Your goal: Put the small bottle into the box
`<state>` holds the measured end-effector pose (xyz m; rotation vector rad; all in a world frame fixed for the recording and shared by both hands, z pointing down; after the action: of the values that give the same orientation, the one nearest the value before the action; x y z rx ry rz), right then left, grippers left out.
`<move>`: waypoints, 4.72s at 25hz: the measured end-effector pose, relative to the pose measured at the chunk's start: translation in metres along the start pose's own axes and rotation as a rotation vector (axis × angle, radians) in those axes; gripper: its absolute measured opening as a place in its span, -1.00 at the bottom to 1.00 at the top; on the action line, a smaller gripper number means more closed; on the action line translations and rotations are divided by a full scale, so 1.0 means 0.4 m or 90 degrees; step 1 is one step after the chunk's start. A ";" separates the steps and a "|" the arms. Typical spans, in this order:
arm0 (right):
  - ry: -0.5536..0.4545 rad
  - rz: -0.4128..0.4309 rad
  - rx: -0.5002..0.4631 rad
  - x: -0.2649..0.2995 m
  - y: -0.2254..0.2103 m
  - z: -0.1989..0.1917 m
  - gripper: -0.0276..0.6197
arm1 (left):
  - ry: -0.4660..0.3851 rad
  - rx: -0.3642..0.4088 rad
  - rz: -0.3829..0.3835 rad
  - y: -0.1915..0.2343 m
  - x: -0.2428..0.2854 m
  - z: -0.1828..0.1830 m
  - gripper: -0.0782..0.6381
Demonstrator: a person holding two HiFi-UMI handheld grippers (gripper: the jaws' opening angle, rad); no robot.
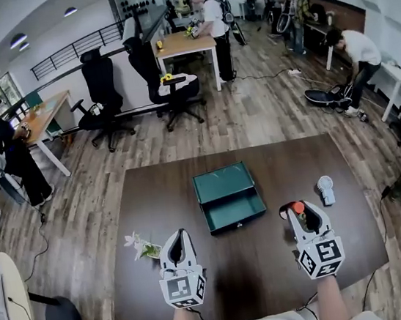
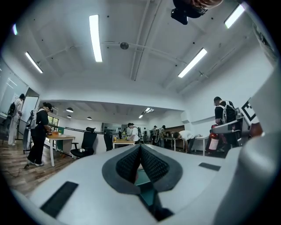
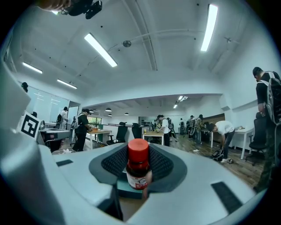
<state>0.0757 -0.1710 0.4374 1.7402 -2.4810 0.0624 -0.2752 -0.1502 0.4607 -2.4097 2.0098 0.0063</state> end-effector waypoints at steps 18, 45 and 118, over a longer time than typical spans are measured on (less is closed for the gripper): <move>0.029 -0.047 0.030 0.059 -0.111 -0.046 -0.48 | 0.036 0.010 -0.059 -0.065 0.159 -0.036 -0.78; 0.157 0.101 0.066 0.434 0.041 -0.257 -0.48 | 0.182 -0.027 -0.031 -0.012 0.210 -0.250 -0.78; 0.101 0.099 -0.033 0.203 0.060 -0.081 -0.20 | 0.085 -0.009 -0.018 -0.044 0.035 -0.086 -0.78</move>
<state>0.0278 -0.2356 0.4797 1.4597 -2.4735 0.1422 -0.2555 -0.1612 0.4950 -2.5107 2.0346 -0.1441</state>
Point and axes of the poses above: the fingertips, and each gripper's own axes: x forward along the fingers, y to its left, z out of its top, the point moved 9 cm from there along -x, backward along the fingers, and after that the axes turned 4 degrees about y, right-handed, at the moved point
